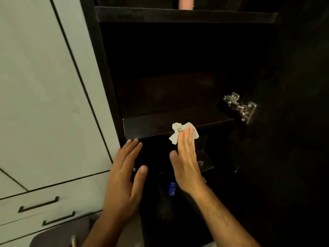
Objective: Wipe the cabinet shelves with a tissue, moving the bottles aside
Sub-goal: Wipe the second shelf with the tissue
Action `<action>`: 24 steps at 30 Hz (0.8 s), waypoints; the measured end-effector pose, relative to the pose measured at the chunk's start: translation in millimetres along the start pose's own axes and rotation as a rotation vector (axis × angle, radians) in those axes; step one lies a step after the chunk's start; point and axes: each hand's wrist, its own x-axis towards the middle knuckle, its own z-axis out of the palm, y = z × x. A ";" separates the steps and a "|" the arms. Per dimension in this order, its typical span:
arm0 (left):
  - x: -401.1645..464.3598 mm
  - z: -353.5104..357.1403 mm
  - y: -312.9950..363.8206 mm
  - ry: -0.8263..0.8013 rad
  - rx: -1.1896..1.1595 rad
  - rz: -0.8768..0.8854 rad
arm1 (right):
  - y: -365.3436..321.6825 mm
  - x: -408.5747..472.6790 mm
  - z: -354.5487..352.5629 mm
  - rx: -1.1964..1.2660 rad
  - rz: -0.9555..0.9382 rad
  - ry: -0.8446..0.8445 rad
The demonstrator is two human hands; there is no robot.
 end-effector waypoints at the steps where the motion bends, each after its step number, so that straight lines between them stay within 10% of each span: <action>1: -4.5 -4.0 -2.8 0.010 0.007 -0.017 | -4.5 -1.8 5.4 -0.014 -0.023 -0.016; 17: -37.0 -80.2 -38.2 -0.016 0.083 -0.093 | -87.8 -20.4 77.0 -0.170 -0.103 -0.167; 24: -53.5 -110.4 -50.5 -0.033 -0.014 -0.121 | -102.3 -49.5 92.8 0.237 0.151 -0.082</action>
